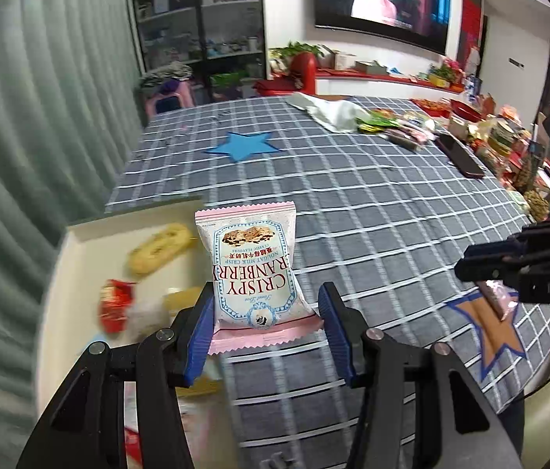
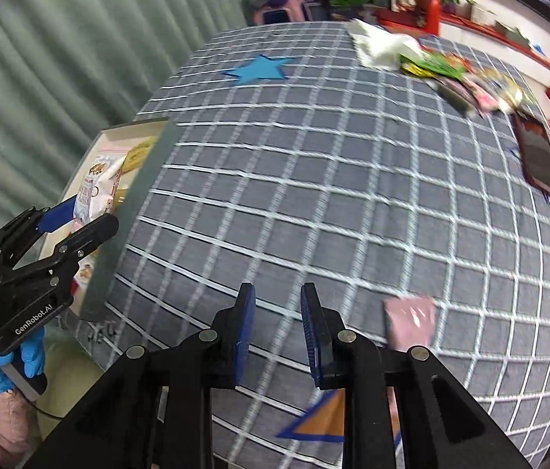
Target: Organize snacks
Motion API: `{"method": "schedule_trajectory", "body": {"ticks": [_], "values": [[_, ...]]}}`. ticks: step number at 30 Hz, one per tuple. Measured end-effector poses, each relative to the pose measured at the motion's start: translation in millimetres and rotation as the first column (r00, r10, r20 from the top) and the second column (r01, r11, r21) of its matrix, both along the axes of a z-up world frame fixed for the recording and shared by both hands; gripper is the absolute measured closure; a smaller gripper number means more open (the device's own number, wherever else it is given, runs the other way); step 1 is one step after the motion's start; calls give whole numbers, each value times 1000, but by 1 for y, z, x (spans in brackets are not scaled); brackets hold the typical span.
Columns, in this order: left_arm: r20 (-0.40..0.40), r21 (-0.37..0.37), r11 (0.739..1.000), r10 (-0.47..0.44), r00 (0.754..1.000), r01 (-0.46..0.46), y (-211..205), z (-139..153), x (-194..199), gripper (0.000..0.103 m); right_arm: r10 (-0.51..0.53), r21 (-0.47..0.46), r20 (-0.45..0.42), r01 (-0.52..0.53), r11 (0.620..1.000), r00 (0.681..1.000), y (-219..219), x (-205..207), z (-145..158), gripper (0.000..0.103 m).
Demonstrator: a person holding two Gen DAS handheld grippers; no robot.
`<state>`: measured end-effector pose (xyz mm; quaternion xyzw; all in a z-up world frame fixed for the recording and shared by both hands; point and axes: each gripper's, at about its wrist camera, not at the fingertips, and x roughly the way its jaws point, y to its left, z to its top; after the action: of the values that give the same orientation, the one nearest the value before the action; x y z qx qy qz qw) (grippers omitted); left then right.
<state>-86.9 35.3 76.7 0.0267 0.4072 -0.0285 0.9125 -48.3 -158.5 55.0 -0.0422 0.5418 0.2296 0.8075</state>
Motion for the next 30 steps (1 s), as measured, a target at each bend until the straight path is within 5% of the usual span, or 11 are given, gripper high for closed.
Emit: {"method": "schedule_trajectory", "body": {"ticks": [7,10,16,20,25,30], "values": [[-15,-37,998,41,999,-42,29,-4,-10,47,9,-65,-10,-10,998,1000,7,11,-3,74],[-24,-55,998,21,999,-23,26,-8,-11,47,-93,-99,-56,88,991,994,-26,18,-18,12],[-34,-44,998,-55,998,53,-7,-13,-8,47,-216,-193,-59,201,960,975,-84,21,-38,11],[-37,-30,995,-91,995,90,-24,-13,-8,47,-208,-215,-87,186,959,974,-95,15,-52,18],[-29,-7,996,-92,995,92,-28,-9,-11,47,-167,-250,-64,146,957,984,-88,4,-59,78],[-16,0,997,-72,997,72,-20,-6,-13,47,-166,-138,-79,154,978,983,-82,2,-50,78]]}}
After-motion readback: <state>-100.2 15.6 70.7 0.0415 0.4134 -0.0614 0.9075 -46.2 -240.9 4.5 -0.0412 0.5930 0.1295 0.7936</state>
